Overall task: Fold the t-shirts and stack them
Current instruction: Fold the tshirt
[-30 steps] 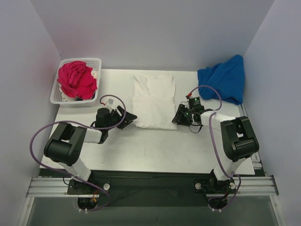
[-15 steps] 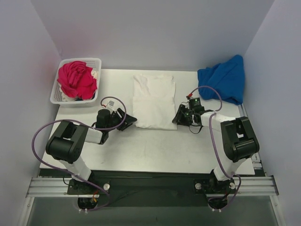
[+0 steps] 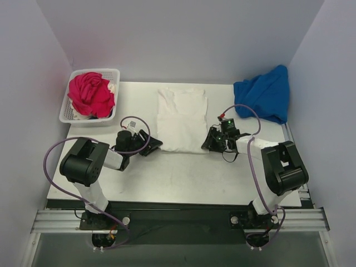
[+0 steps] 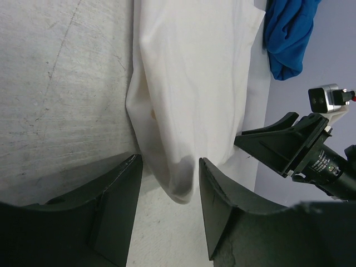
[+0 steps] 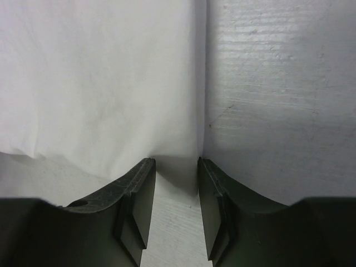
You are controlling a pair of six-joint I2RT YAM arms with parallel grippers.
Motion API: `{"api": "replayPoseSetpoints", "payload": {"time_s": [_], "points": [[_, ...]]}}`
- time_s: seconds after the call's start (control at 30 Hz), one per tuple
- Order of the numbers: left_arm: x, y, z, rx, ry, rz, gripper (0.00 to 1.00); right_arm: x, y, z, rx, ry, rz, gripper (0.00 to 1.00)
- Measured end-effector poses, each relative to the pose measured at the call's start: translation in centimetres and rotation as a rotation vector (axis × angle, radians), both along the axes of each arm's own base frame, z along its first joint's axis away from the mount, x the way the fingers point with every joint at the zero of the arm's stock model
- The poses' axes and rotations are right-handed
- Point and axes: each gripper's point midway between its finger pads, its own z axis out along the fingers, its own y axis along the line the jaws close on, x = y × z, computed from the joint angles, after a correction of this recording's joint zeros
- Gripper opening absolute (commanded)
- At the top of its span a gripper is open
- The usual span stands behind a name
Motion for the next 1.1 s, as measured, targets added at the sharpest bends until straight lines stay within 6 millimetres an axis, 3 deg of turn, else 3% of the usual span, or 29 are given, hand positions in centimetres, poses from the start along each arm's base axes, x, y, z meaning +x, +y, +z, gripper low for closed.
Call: {"api": "replayPoseSetpoints", "payload": {"time_s": [0.13,0.23,0.3,0.4,0.43,0.47,0.63,0.8,0.97,1.1], "points": [[0.3,-0.1,-0.2,-0.009,0.002,0.003,0.51,-0.3,0.5,0.0,0.0,0.003,0.01,0.32],[0.5,-0.3,-0.3,-0.011,0.004,0.004,0.41,-0.5,0.6,-0.2,-0.003,0.011,0.01,0.25],[0.6,-0.3,-0.3,-0.011,0.003,0.004,0.32,-0.7,0.5,-0.3,-0.006,0.017,0.007,0.21],[0.5,-0.3,-0.3,-0.008,0.002,0.002,0.19,-1.0,0.5,-0.5,-0.01,0.026,0.007,0.08],[0.5,-0.3,-0.4,-0.005,0.001,0.001,0.08,-1.1,0.5,-0.6,-0.011,0.03,0.005,0.0],[0.5,-0.3,-0.5,-0.001,0.002,0.0,0.01,-1.2,0.5,-0.6,-0.011,0.031,0.006,0.0],[-0.2,0.2,-0.4,0.068,0.003,-0.009,0.0,-2.0,0.2,-0.6,-0.012,0.046,-0.002,0.0],[-1.5,0.1,2.7,0.178,-0.083,-0.033,0.0,-4.4,0.0,-0.6,-0.019,0.074,0.014,0.0],[-4.6,-0.5,4.6,0.317,-0.137,-0.069,0.0,-7.6,0.2,-0.3,-0.041,0.101,0.05,0.0],[-7.5,0.0,4.5,0.408,-0.129,-0.083,0.0,-10.3,0.4,0.7,-0.058,0.096,0.078,0.0]]}}
